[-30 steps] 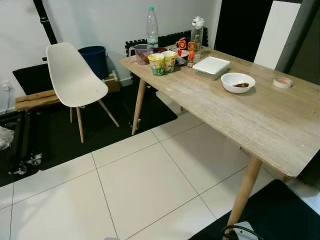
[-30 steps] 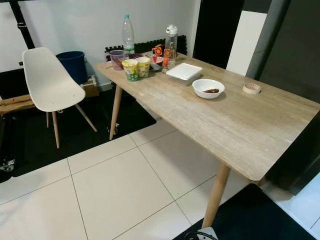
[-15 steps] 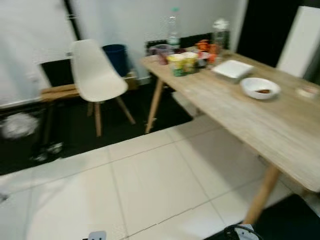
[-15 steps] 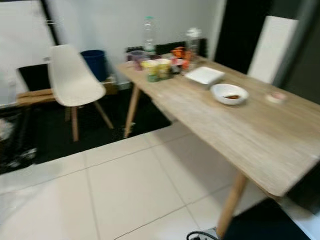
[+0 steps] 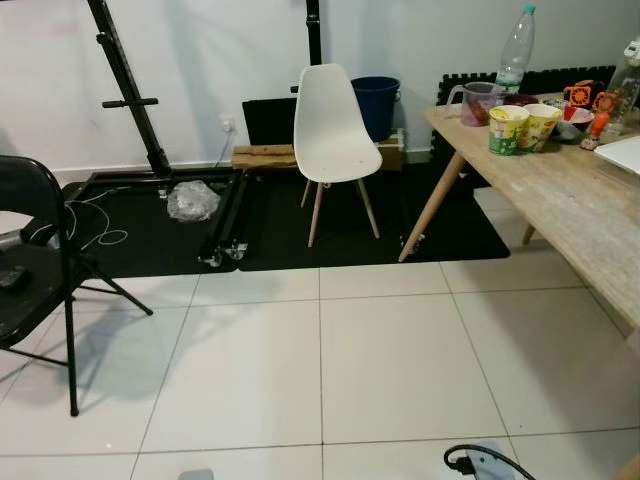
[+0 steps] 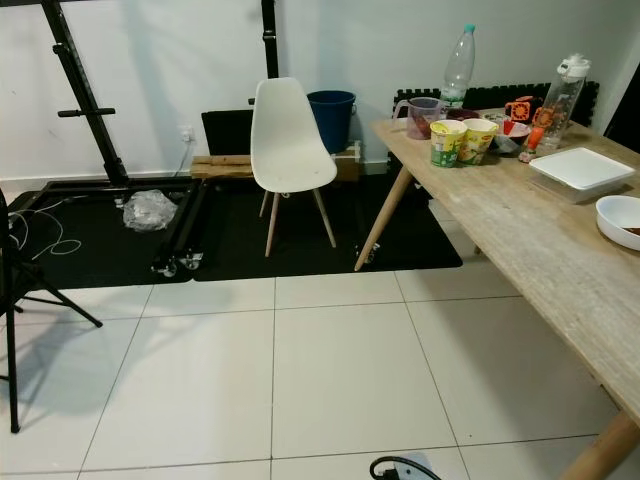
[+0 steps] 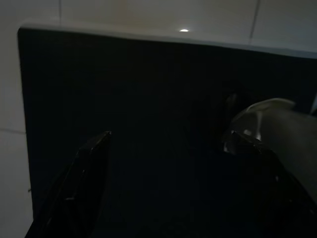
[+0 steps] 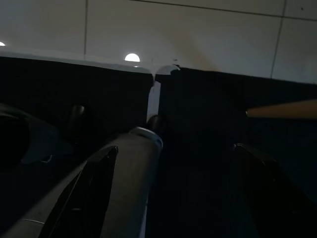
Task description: Restocking fridge
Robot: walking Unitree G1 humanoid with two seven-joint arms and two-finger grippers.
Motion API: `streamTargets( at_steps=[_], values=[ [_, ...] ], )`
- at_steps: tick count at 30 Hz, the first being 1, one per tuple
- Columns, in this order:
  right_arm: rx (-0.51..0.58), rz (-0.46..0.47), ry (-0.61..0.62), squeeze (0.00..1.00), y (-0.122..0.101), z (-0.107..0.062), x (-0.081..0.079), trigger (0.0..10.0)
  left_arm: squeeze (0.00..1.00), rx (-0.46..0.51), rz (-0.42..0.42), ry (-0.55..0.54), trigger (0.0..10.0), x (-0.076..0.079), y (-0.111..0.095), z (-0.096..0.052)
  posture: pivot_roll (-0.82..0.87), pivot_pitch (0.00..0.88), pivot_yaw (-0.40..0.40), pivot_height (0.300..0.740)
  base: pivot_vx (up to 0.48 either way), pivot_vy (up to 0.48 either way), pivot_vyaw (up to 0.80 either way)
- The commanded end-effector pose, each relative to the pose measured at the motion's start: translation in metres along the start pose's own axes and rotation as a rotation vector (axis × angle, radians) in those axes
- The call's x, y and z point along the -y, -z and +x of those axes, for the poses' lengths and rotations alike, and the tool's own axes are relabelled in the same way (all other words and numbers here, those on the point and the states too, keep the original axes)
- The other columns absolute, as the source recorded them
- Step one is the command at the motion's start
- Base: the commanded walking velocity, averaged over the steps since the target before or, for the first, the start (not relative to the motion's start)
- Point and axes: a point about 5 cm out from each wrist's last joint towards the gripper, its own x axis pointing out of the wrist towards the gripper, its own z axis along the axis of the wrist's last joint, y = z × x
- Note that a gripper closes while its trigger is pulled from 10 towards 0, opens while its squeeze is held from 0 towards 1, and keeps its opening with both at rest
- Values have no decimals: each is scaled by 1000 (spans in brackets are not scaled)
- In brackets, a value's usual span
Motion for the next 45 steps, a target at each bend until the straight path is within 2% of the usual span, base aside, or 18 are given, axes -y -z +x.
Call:
streamTargets(
  at_steps=[1,10,15,37,40,43,45],
  values=[
    [-11,5,9,0,3,0,1,10000,0,5,-20,18,10000,5,-1,0,-51,0,28,740,0,0,0],
    [-13,-4,16,0,3,0,2,10000,0,14,-47,90,10000,14,-2,0,-51,0,28,740,0,-85,0],
    [-14,-6,16,0,3,0,2,10000,0,12,-47,81,10000,14,-2,0,-51,0,28,740,0,-468,0],
    [-19,-19,10,0,3,0,2,10000,0,43,-2,74,10000,13,-7,1,-52,0,24,740,0,0,0],
    [-17,-3,4,0,3,0,1,10000,0,55,40,100,10000,19,-10,1,-50,0,22,740,0,0,0],
    [-16,0,3,0,3,0,1,10000,0,55,46,103,10000,20,-11,1,-50,0,22,740,0,0,0],
    [-4,64,-2,0,3,0,0,10000,0,68,37,109,10000,23,-14,1,-51,0,28,740,0,0,0]
  ],
)
